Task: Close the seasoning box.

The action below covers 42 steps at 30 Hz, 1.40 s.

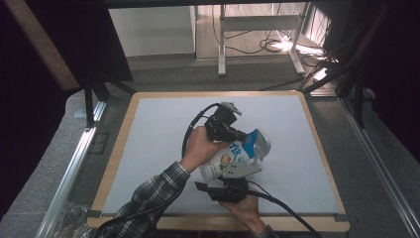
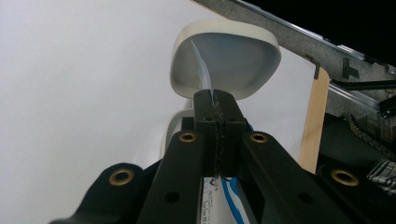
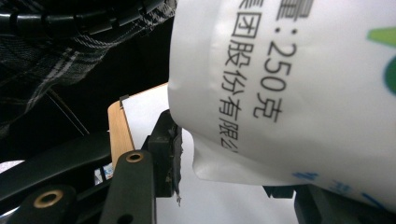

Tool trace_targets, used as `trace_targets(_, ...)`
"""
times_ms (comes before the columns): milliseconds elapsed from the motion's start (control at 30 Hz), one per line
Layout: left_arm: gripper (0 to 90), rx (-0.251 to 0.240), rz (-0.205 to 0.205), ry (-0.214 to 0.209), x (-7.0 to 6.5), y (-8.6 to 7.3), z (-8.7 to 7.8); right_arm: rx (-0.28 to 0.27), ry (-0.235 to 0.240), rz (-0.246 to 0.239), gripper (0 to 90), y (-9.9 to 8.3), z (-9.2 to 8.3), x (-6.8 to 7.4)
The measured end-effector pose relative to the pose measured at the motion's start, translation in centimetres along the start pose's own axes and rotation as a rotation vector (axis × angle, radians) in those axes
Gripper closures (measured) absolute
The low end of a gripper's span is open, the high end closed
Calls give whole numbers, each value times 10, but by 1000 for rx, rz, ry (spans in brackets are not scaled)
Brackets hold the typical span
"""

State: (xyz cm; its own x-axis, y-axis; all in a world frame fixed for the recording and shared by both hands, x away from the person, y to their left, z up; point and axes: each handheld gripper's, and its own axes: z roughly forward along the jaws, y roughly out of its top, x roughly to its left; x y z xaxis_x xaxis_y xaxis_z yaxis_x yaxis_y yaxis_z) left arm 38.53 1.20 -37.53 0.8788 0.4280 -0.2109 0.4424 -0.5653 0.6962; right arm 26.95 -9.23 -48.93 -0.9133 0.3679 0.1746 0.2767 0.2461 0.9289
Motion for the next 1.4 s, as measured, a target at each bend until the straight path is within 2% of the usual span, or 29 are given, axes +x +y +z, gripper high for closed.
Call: trace_targets(1400,893,8,-5,5,1,2,2,-1,-5,11,537,0,2,0)
